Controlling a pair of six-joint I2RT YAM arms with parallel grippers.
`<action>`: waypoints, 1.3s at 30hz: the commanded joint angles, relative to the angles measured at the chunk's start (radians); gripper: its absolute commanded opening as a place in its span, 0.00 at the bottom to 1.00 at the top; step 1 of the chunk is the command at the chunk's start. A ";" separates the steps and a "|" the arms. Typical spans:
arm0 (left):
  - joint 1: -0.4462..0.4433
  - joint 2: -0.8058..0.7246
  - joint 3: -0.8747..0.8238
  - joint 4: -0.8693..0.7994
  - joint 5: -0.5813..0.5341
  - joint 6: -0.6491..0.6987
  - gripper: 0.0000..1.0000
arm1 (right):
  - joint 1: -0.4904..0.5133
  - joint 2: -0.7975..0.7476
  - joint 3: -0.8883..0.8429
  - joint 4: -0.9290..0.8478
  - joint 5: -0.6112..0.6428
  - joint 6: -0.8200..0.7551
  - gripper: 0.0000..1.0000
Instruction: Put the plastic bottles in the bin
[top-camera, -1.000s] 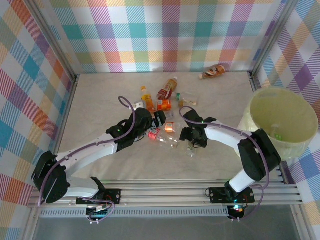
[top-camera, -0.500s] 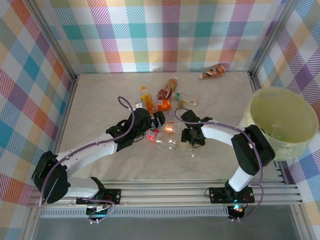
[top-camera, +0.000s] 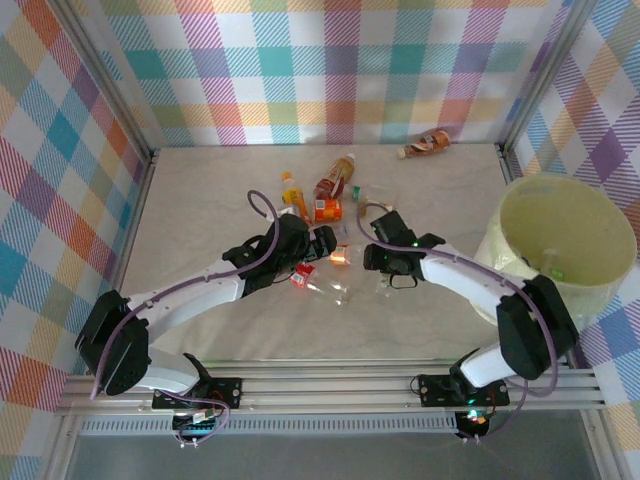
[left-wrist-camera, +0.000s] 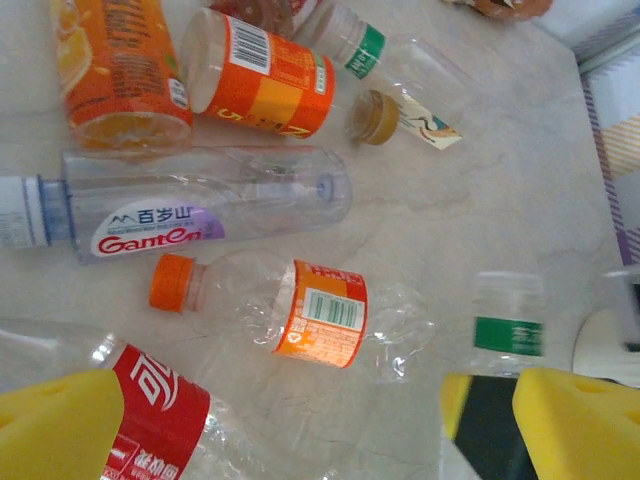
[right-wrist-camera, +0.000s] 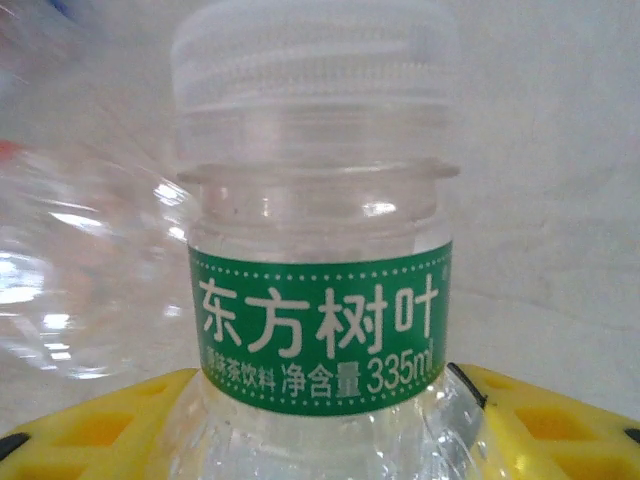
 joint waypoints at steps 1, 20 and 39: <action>0.017 0.008 -0.002 -0.054 -0.035 -0.067 1.00 | 0.004 -0.087 -0.028 0.097 0.015 -0.073 0.47; 0.028 0.065 -0.118 -0.049 0.010 -0.292 1.00 | 0.004 -0.446 -0.001 0.236 -0.040 -0.330 0.41; 0.030 0.058 -0.054 -0.100 0.005 -0.242 1.00 | -0.104 -0.555 0.272 0.095 0.197 -0.527 0.40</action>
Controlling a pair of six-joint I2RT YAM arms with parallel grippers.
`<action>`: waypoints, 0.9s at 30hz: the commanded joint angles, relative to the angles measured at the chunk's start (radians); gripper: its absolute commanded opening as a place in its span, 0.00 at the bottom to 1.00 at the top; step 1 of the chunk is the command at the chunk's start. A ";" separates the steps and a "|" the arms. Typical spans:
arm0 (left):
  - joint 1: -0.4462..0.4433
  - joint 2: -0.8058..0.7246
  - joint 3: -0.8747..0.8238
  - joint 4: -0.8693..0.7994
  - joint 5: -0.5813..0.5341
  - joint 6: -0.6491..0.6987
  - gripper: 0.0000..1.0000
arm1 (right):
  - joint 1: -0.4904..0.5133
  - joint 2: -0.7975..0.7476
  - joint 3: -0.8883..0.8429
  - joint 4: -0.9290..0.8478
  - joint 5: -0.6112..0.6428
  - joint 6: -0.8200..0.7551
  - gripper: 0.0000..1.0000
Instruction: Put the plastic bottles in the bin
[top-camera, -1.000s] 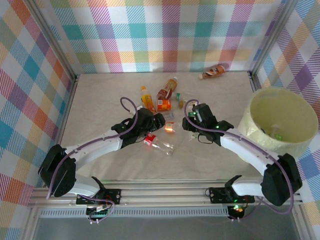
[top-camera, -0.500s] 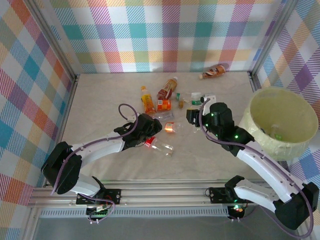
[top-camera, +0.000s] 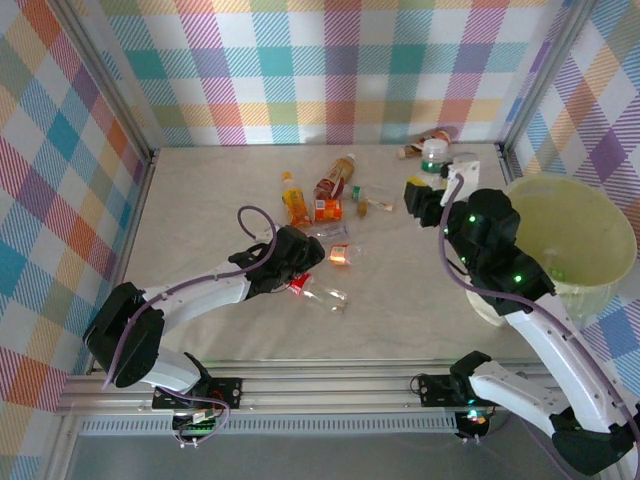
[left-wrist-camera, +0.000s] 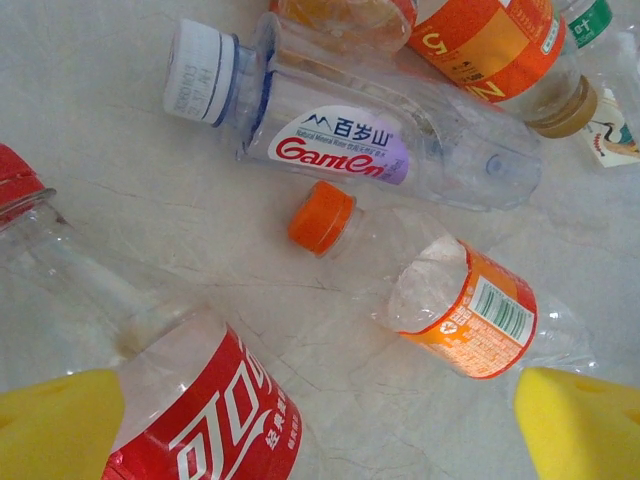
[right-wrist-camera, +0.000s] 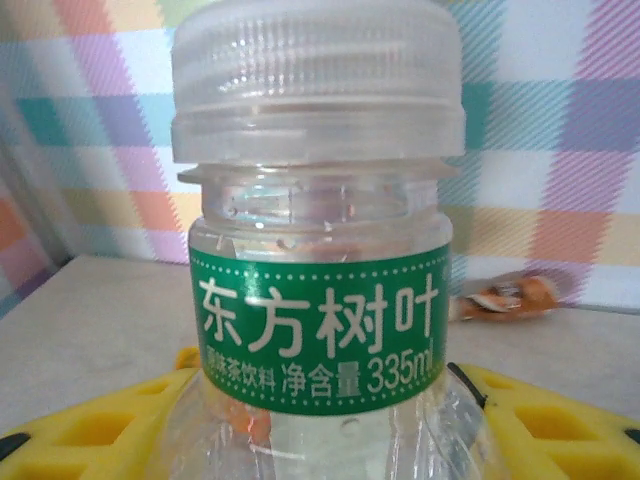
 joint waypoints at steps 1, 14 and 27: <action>0.005 0.001 0.030 -0.037 0.013 0.027 1.00 | -0.070 -0.024 0.042 -0.047 0.057 -0.014 0.40; 0.005 -0.018 0.084 -0.038 0.054 0.133 1.00 | -0.418 -0.032 0.145 -0.235 -0.045 0.031 0.41; 0.005 -0.001 0.107 0.109 0.191 0.218 1.00 | -0.684 0.013 0.226 -0.370 0.010 -0.047 0.42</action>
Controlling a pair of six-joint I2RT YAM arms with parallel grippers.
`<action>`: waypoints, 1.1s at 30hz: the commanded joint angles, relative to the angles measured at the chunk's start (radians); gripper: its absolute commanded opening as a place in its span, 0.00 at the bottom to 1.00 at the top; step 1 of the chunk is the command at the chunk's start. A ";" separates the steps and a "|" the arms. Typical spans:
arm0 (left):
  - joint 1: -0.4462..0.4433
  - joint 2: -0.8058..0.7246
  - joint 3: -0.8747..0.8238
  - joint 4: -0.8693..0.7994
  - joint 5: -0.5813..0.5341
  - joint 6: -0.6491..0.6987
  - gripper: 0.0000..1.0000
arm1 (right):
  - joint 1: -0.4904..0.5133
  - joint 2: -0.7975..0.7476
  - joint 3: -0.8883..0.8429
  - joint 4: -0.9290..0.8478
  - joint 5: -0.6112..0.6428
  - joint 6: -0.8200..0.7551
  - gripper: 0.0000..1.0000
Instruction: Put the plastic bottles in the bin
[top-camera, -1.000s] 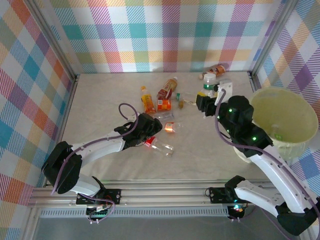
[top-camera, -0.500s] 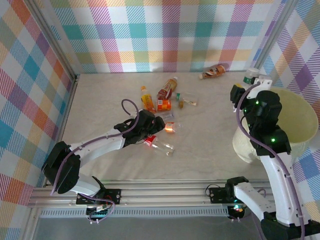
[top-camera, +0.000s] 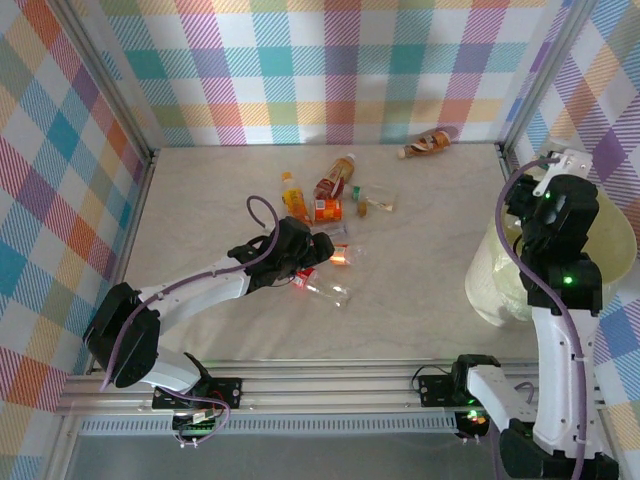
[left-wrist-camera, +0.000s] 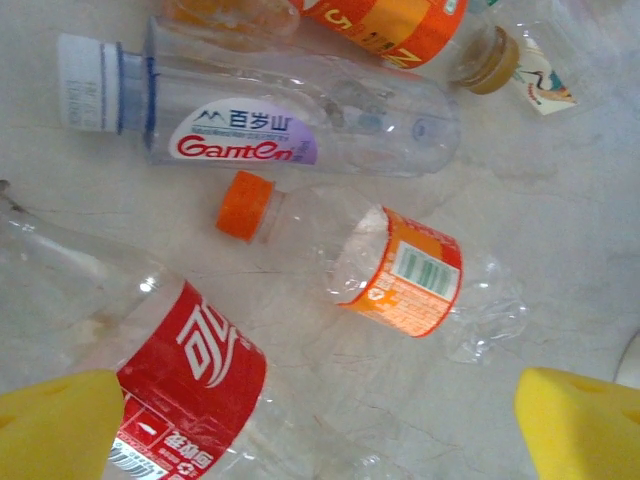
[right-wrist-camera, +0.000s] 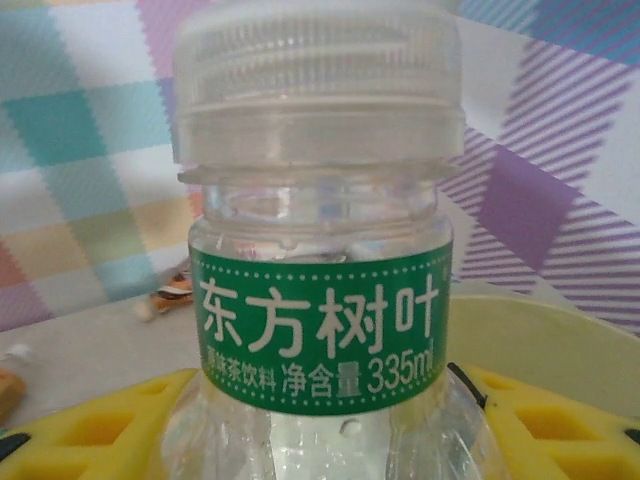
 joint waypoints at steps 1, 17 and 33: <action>0.005 0.002 0.035 0.137 0.117 0.094 1.00 | -0.139 0.019 0.031 -0.064 -0.060 -0.003 0.42; -0.040 0.068 0.168 0.298 0.359 0.277 1.00 | -0.352 0.068 -0.029 -0.131 -0.075 0.146 0.46; -0.039 0.049 0.134 0.253 0.246 0.264 1.00 | -0.599 0.145 -0.133 0.078 -0.266 0.770 0.62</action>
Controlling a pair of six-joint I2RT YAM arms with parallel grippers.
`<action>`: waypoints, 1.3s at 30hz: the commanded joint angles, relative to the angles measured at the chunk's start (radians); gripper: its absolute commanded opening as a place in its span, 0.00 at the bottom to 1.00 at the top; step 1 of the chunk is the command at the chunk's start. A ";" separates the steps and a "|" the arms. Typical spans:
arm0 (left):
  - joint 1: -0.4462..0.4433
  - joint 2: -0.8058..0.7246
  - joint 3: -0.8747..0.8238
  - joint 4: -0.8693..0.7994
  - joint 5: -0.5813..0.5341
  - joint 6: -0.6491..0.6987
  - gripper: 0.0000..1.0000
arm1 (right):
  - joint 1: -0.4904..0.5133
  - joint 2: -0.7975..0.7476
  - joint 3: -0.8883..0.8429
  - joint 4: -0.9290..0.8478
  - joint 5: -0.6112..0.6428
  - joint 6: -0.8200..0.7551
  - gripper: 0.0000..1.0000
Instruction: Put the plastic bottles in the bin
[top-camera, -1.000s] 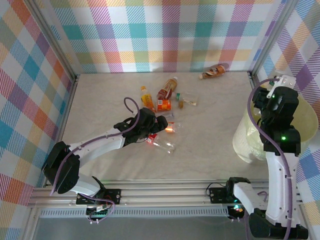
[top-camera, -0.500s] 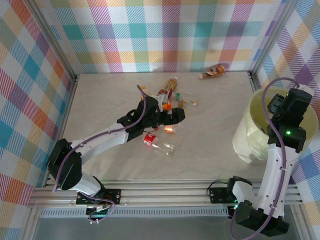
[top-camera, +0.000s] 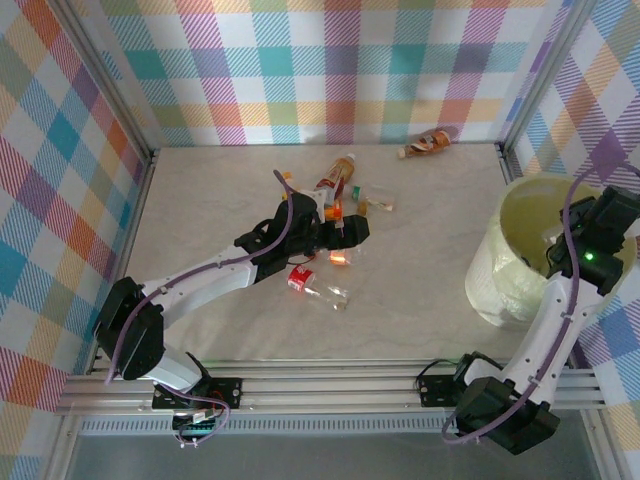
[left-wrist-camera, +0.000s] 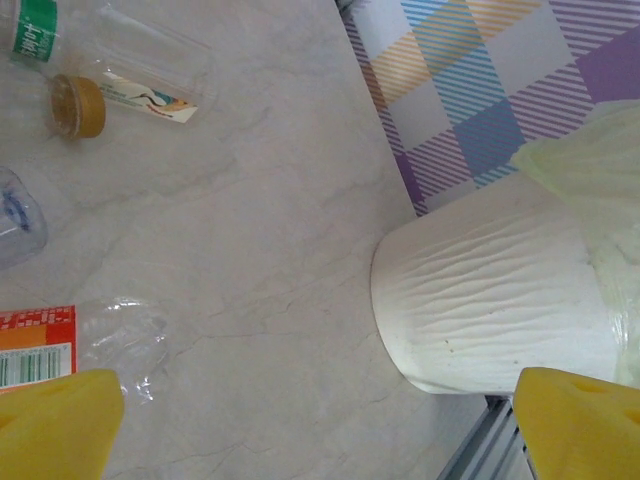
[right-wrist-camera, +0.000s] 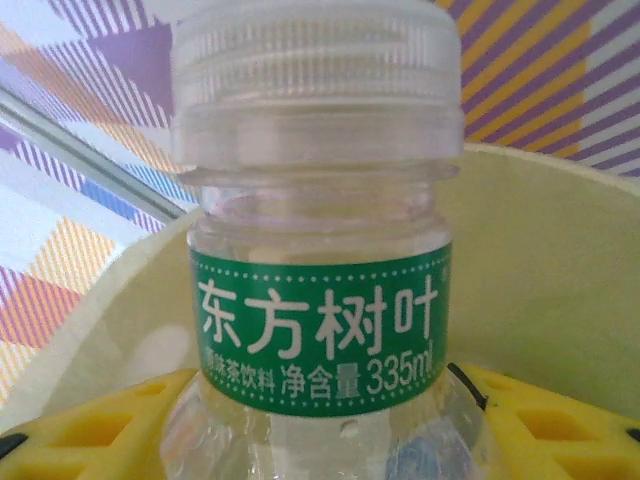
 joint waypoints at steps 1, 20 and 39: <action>-0.006 -0.010 -0.020 -0.006 -0.045 0.013 1.00 | -0.020 0.031 -0.021 0.109 -0.043 0.229 0.62; -0.004 -0.051 -0.067 -0.060 -0.177 -0.019 1.00 | -0.026 0.076 0.015 0.045 -0.216 0.318 1.00; 0.032 -0.147 -0.241 -0.277 -0.477 -0.412 1.00 | 0.414 -0.046 -0.009 0.281 -0.442 -0.040 1.00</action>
